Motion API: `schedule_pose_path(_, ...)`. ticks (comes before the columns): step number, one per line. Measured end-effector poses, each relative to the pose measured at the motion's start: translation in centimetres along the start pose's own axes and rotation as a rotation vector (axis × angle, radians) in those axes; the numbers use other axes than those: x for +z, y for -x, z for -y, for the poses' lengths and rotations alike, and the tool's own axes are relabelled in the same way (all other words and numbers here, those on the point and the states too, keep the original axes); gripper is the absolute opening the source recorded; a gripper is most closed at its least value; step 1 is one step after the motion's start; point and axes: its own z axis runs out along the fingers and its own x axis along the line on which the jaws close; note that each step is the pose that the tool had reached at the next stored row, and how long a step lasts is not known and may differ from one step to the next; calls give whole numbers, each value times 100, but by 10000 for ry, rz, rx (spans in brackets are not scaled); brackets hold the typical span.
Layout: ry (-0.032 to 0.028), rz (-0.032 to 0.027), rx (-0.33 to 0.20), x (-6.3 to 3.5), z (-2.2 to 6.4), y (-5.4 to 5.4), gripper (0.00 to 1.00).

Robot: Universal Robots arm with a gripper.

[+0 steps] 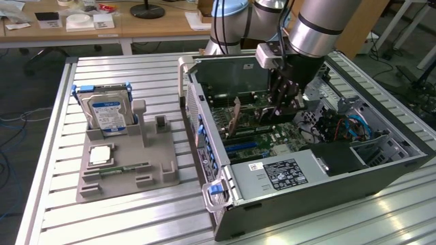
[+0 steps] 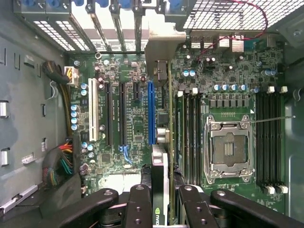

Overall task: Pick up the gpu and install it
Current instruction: 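Insert the gpu into the slot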

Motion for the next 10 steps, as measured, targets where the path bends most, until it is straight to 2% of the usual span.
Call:
schedule_pose_path(5, 0, 1, 0, 1, -10, 0, 27)
schedule_pose_path(10, -10, 0, -8, 6, -86, -4, 27)
